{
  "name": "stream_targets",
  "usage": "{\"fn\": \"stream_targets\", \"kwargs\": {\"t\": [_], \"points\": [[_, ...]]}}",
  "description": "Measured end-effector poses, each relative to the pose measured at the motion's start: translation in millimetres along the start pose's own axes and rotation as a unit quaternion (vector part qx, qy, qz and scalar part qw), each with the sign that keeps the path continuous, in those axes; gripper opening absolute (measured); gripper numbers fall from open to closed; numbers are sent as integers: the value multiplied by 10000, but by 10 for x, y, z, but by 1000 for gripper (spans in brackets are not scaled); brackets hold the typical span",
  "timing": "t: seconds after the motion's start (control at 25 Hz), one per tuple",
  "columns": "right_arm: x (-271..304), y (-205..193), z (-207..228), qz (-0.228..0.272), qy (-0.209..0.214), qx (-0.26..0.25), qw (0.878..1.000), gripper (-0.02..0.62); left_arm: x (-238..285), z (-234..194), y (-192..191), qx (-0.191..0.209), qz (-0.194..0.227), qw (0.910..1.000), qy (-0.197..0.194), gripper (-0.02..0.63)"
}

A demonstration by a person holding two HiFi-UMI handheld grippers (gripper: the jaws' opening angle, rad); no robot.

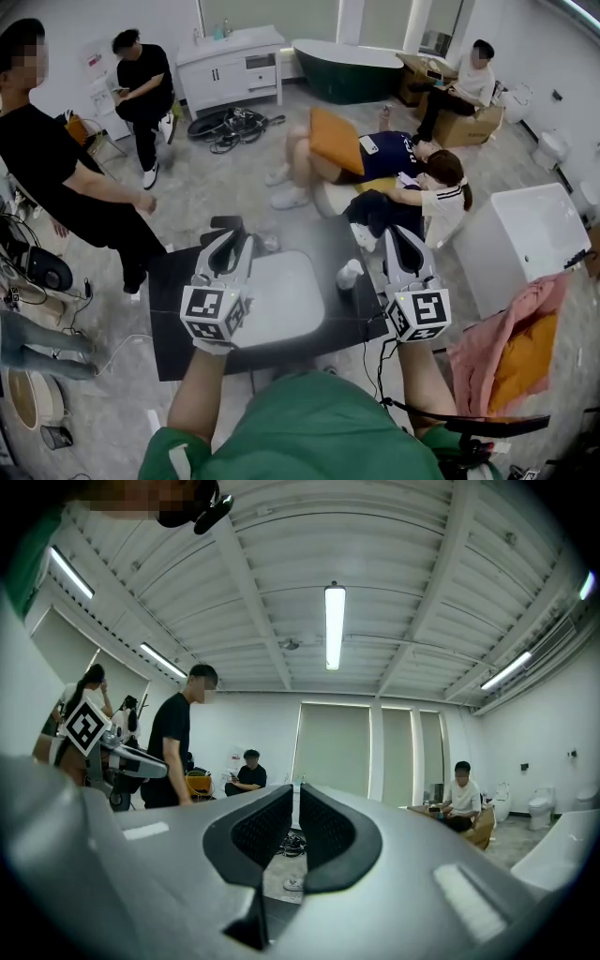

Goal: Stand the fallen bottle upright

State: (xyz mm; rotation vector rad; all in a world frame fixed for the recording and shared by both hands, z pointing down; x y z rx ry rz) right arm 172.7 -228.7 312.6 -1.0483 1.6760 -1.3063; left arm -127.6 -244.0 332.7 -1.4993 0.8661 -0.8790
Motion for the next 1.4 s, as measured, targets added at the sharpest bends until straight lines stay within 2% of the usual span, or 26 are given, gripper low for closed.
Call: {"fn": "stream_targets", "kwargs": {"t": [1.4], "points": [[-139, 14, 58, 130, 142, 38, 9998, 21, -16, 161, -46, 56, -159, 9999, -12, 86]]}}
Point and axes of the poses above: the fingertips, and each gripper's own axes: x forward along the fingers, z to its right, y out of its top, the point moved 5 cm from there along -x, backward along the fingers, and after that the axes turned 6 degrees about -x, right-handed, at the moved point
